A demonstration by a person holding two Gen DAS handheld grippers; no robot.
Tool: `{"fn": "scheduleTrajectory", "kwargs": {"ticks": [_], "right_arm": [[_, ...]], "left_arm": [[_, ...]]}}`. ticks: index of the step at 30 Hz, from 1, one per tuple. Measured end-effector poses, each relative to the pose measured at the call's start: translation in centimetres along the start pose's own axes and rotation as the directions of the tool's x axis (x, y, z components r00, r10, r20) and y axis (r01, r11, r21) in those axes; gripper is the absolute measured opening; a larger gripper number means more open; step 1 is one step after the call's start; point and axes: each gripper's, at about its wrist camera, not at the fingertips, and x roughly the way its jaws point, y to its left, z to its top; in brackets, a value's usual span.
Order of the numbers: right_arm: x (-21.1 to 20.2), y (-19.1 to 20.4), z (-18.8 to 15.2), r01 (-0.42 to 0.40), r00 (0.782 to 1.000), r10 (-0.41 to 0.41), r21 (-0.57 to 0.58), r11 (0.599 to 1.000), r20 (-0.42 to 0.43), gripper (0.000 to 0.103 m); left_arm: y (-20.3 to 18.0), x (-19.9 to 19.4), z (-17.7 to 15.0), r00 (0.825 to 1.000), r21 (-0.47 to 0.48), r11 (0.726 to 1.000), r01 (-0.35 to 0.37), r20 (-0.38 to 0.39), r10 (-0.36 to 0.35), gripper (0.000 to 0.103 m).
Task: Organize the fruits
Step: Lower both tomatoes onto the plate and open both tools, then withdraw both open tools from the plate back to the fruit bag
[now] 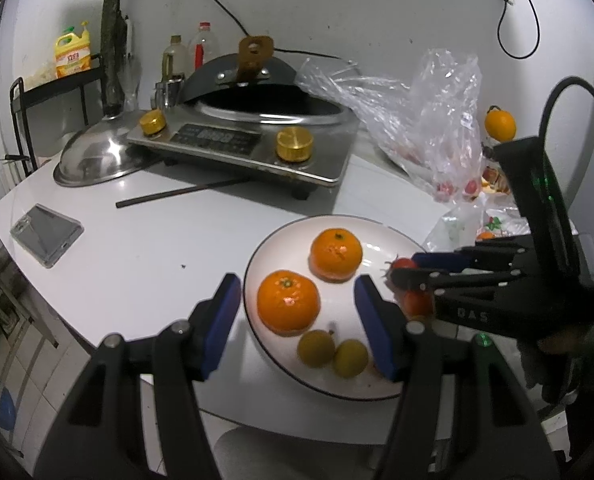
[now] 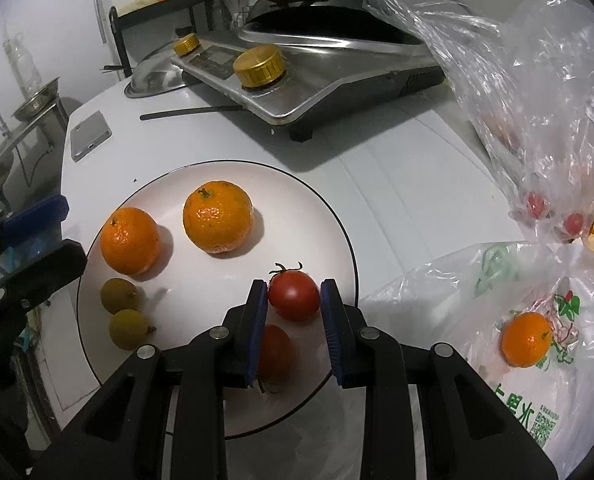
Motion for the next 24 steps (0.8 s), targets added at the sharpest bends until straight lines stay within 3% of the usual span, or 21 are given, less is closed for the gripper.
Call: {"fn": "scheduleTrajectory", "kwargs": {"ticks": [24], "right_arm": [[-5.6,-0.4,-1.2,0.007,0.995,-0.008,0.003,1.0,0.095,0.032]], "left_arm": [[-2.8,-3.7,0.0,0.999,0.03,1.0,-0.001,0.033,0.0,0.061]]}}
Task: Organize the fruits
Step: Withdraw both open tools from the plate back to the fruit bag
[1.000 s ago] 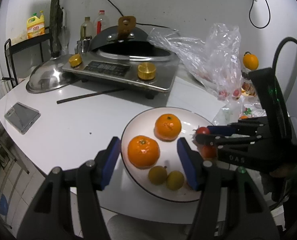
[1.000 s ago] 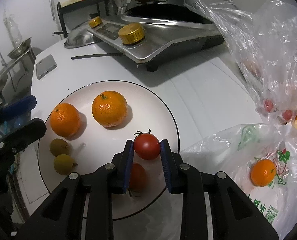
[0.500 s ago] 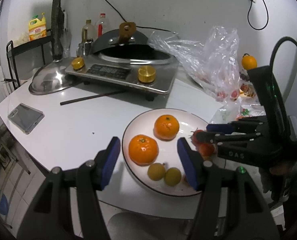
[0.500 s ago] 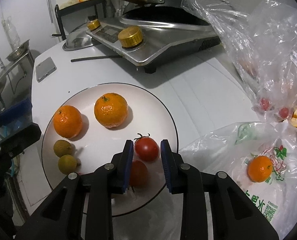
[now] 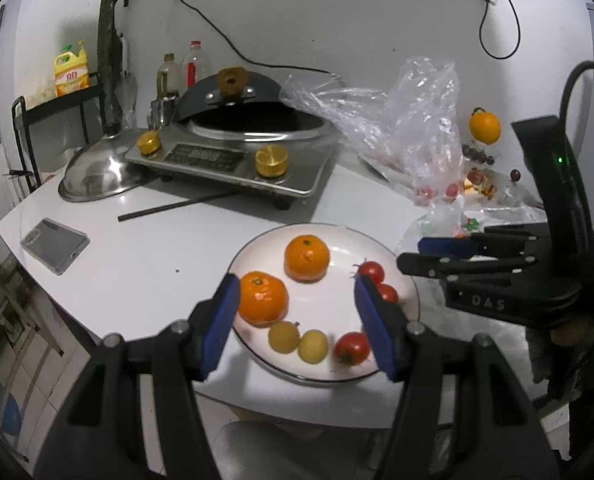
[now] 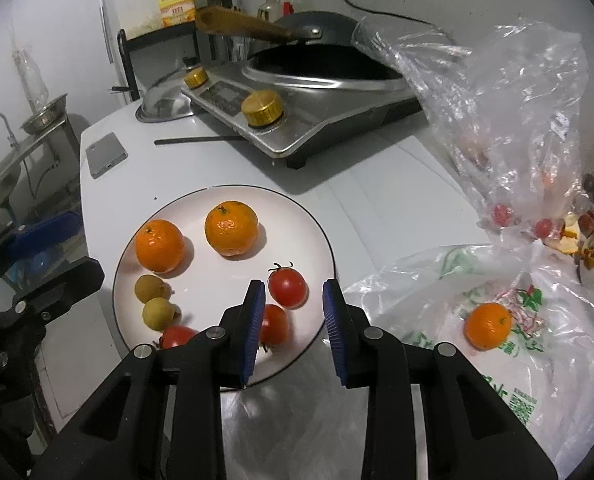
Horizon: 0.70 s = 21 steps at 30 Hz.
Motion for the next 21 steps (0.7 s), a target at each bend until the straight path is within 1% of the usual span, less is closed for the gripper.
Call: {"fn": "scheduleTrajectory", "kwargs": {"ticks": [11,21], "right_arm": [[-4.2,-1.0,-1.3,-0.002,0.998,0.002,0.012,1.0,0.059,0.032],[-7.6,-2.4,-3.0,0.01,0.995,-0.014,0.033,0.999,0.101,0.032]], "left_arm": [[-3.1,-2.0,-0.2,1.0,0.037,0.999,0.008,0.01,-0.008,0.061],[-6.1,-3.5,0.0,1.0,0.076,0.997,0.013,0.02,-0.015,0.061]]}}
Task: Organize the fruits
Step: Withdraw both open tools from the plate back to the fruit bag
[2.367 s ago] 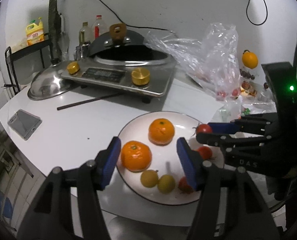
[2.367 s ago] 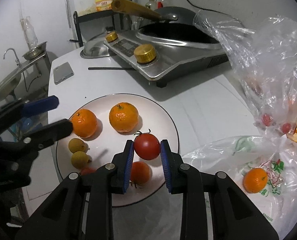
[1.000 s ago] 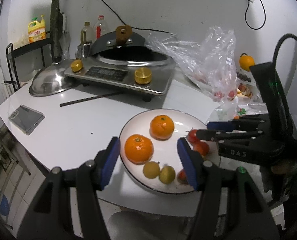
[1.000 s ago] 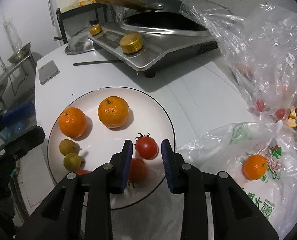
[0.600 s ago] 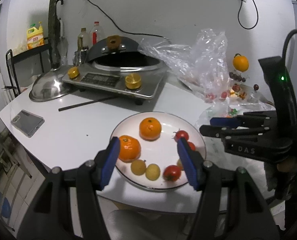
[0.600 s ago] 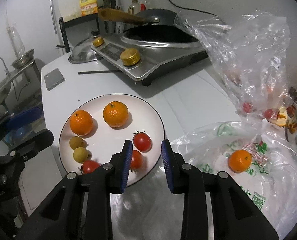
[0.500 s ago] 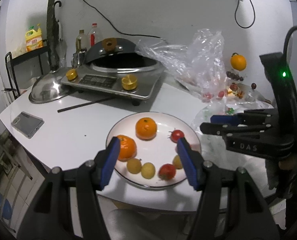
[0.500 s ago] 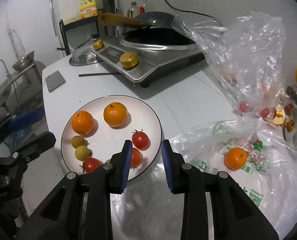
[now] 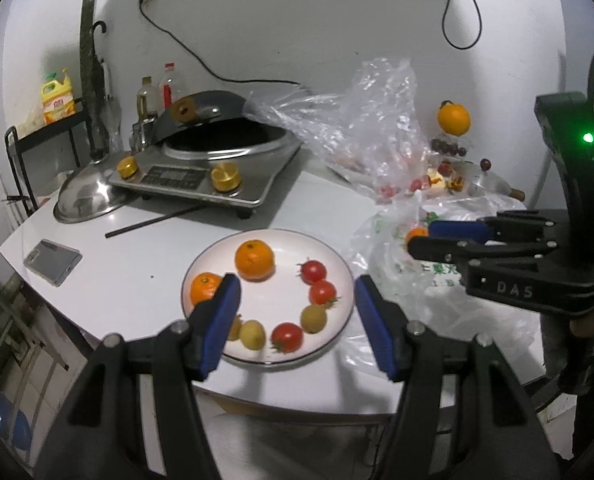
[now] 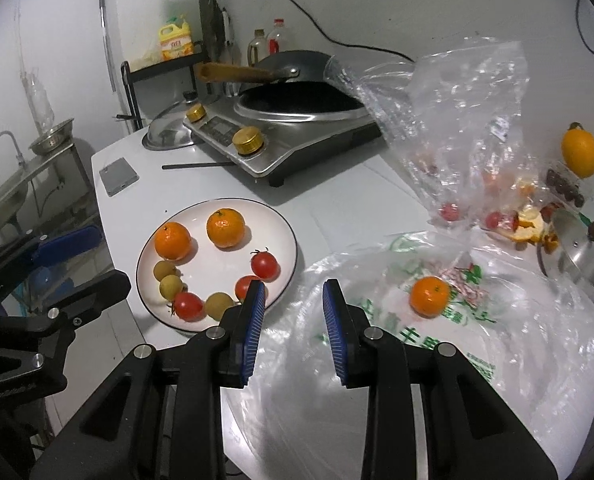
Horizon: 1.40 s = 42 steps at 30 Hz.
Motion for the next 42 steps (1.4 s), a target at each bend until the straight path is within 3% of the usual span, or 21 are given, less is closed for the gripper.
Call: {"fn": "scheduleTrajectory", "kwargs": {"ticks": [4,32,35,42], "right_arm": [[-1.4,-1.0,-0.7,0.009,1.0,-0.009,0.01,1.0,0.015,0.037],[-4.7,-9.6,-6.4,0.085,0.996,-0.087,0.134,0.987,0.012,0.037],[-4.6,-10.3,-6.8,0.083,0.996,-0.085,0.143,0.986,0.009,0.037],[-3.7,-11.7,-7.5,0.075,0.997,-0.075,0.162,0.984,-0.008,0.037]], "left_arm": [[-1.4,-0.3,0.1,1.0,0.014,1.0,0.01,0.001,-0.01,0.061],[-9.9,2.6,0.4,0.994,0.114,0.989,0.092,-0.07,-0.085,0.061],[-10.2,3.1,0.5,0.992,0.113,0.988,0.104,-0.081,-0.095,0.071],[-11.5,4.6,0.5,0.989,0.127,0.985,0.117,-0.106,-0.103,0.072]]}}
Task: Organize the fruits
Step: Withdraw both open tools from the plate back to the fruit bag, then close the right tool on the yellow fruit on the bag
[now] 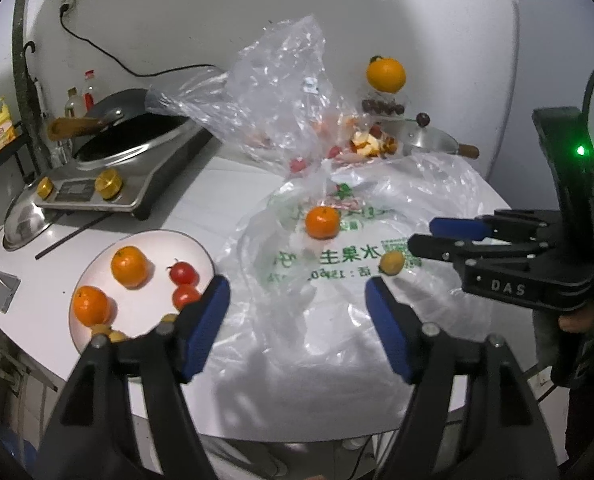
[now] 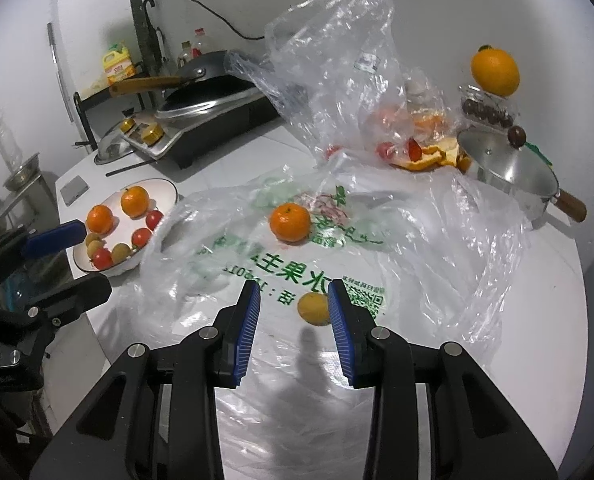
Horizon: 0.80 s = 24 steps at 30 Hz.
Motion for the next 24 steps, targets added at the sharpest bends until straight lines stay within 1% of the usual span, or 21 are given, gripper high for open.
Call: {"fn": "scheduleTrajectory", "kwargs": {"ticks": [13,24], "right_arm": [[3.1,-1.6,-0.7,-0.027,0.998,0.028,0.009,1.0,-0.064,0.037],[5.5,-2.4,-1.0,-0.046,0.992,0.047,0.012,0.999,-0.114,0.037]], "left_arm": [[-1.2,4.2,0.3,0.998,0.019,1.0,0.022,-0.062,-0.021,0.072],[-1.6,6.5,0.7,0.995,0.04,0.999,0.031,-0.099,-0.027,0.072]]}}
